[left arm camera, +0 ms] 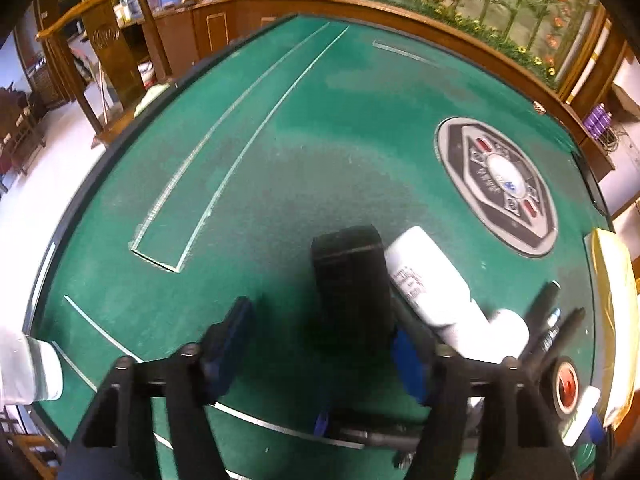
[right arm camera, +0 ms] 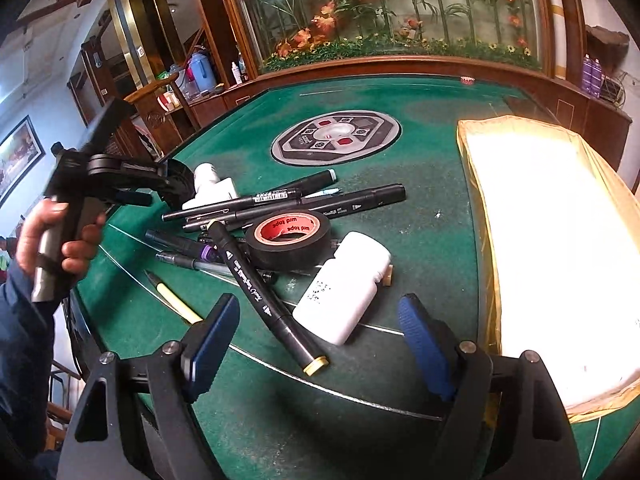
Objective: Organize rigid objects
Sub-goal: 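Grasp the black ribbed plastic part with the left tool while the right tool approaches the white bottle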
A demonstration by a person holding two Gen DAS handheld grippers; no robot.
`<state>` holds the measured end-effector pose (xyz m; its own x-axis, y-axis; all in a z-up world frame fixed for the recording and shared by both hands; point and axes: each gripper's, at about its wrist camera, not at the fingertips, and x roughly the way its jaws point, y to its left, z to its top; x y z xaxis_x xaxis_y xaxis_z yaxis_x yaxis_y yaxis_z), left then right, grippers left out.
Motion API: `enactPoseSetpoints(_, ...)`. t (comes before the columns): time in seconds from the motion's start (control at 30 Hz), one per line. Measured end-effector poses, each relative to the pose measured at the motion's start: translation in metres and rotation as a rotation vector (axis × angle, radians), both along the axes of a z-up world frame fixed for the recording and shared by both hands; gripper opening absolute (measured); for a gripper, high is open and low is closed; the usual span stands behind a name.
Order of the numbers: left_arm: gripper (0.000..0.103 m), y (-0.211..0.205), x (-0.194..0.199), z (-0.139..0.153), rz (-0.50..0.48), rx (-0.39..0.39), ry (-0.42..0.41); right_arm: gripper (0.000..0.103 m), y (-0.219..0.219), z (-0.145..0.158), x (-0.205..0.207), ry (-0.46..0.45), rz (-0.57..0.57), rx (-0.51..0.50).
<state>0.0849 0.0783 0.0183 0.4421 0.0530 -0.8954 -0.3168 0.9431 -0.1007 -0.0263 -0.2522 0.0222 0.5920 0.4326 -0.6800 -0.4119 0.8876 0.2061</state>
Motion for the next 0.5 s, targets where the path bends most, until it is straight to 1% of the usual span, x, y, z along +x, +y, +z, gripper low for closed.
enactPoseSetpoints(0.07,0.045,0.001,0.003,-0.005,-0.011,-0.057,-0.009,0.081,0.000,0.000,0.000,-0.001,0.001,0.003)
enactPoseSetpoints(0.13,0.029,0.000,0.002,-0.004,-0.016,-0.035,-0.026,0.082,-0.002,0.000,0.000,-0.001,-0.001,0.008)
enactPoseSetpoints(0.17,0.028,-0.002,0.000,-0.003,-0.024,-0.029,-0.034,0.082,-0.003,0.000,0.000,0.000,0.000,0.014)
enactPoseSetpoints(0.3,0.028,-0.008,-0.018,0.000,-0.058,-0.054,-0.067,0.080,-0.005,-0.001,0.001,0.006,-0.002,0.028)
enactPoseSetpoints(0.4,0.028,-0.016,-0.039,0.006,-0.080,-0.040,-0.108,0.071,-0.005,-0.001,0.002,0.012,-0.018,0.027)
enactPoseSetpoints(0.5,0.028,-0.026,-0.062,0.014,-0.111,-0.029,-0.150,0.067,-0.005,-0.001,0.004,0.020,-0.043,0.013)
